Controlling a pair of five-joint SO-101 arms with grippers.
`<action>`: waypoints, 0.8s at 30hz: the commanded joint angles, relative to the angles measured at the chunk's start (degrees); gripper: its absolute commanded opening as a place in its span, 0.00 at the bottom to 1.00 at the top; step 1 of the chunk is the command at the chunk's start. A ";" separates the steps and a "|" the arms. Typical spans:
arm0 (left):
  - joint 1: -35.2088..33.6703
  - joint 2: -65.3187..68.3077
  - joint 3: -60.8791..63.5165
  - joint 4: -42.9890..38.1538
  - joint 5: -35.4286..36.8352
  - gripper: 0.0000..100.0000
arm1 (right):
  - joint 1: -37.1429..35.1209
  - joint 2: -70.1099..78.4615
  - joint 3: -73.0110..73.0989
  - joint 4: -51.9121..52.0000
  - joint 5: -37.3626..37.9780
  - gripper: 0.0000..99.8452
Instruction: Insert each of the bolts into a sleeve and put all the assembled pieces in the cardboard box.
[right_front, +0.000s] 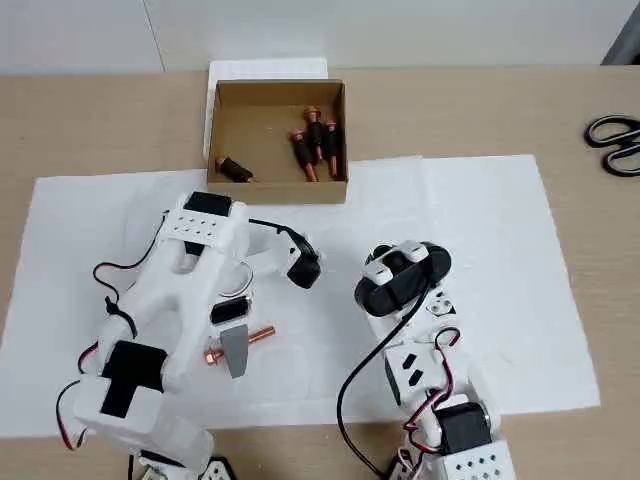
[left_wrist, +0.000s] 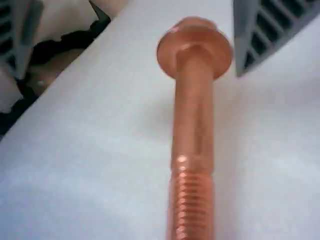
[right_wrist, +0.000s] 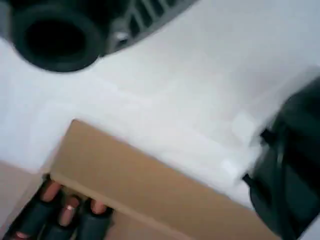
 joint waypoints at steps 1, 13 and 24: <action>-0.26 -0.88 -0.22 0.97 0.26 0.26 | 0.13 -1.01 -0.53 0.04 0.26 0.00; -0.26 -0.44 0.22 -10.11 3.52 0.26 | 0.13 -1.01 -0.97 0.04 0.26 0.00; -0.35 -0.97 10.77 -19.60 3.60 0.26 | 0.13 -1.01 -0.97 -0.31 0.26 0.00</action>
